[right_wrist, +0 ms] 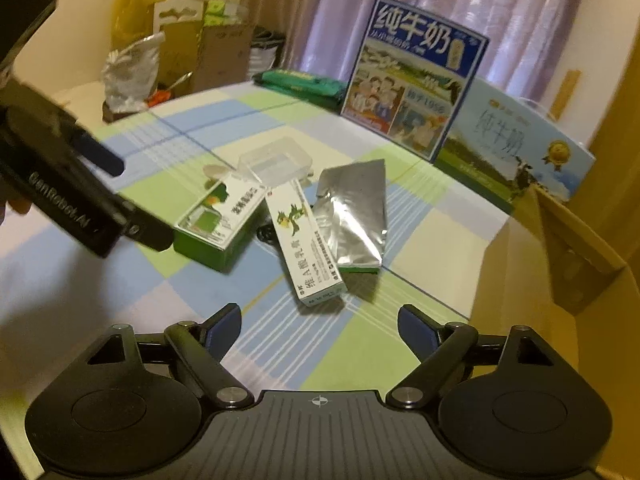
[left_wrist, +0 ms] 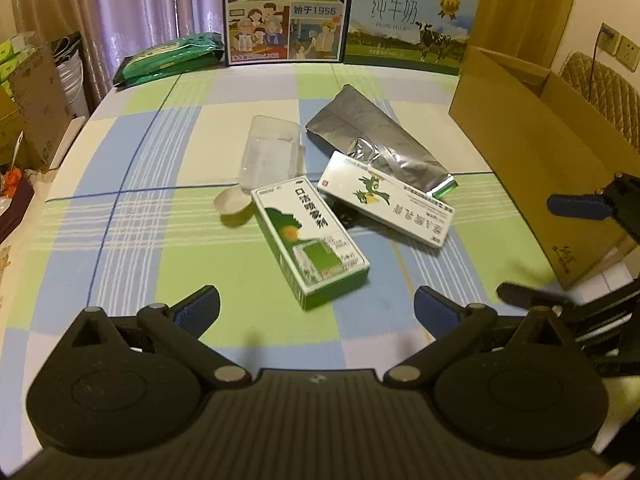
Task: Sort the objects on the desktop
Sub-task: 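Grasp the white vitamin A cream box with the right tool while the left tool grasps the green spray box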
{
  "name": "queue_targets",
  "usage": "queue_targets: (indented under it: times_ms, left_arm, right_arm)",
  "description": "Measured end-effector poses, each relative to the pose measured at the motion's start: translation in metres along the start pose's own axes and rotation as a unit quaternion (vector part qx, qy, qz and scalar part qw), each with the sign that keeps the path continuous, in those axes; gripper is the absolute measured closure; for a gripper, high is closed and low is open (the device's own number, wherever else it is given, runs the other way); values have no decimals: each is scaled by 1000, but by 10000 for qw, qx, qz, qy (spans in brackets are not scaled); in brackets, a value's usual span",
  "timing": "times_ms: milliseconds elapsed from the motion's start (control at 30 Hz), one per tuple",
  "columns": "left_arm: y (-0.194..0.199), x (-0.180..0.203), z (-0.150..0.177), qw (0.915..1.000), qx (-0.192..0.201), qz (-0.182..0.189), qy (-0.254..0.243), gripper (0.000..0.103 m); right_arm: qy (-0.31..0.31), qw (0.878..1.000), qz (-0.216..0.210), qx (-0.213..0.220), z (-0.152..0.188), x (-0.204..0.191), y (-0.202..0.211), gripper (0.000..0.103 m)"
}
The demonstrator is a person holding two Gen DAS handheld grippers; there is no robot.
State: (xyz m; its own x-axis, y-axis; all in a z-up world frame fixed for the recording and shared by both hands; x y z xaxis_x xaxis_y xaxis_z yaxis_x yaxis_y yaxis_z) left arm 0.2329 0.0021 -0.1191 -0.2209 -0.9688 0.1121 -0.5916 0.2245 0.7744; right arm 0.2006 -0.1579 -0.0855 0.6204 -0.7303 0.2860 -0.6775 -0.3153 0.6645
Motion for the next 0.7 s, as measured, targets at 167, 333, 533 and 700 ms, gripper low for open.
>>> queue_targets:
  times_ms: [167,333,533,700]
  left_arm:
    - [-29,1,-12,10000,-55,-23,-20,2]
    - [-55,-1,-18,9999,-114,-89,13,4]
    - [-72,-1,-18,9997,-192,-154,-54,9]
    - [-77,-3,-17,9996,-252,-131,-69,22]
  right_arm:
    - [190,9998,-27,-88,0,0,-29,24]
    - [408,9990,1,-160,1,1,-55,24]
    - [604,9981,-2,-106,-1,-4,-75,30]
    - [904,9958,-11,-108,-3,-12,-89,35]
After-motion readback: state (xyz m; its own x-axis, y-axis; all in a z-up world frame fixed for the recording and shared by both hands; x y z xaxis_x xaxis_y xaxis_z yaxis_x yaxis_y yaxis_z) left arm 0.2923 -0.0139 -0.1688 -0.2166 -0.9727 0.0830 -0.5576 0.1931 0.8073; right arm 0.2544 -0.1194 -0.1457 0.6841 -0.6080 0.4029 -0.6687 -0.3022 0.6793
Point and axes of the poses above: each gripper's, at about its wrist camera, not at the fingertips, and y roughly against the way its jaws point, x to its right, z to its underside, the point moved 4 cm from there along -y, roughly the way its jaws point, and after that the axes turned 4 degrees about z, right-handed, at the moved point
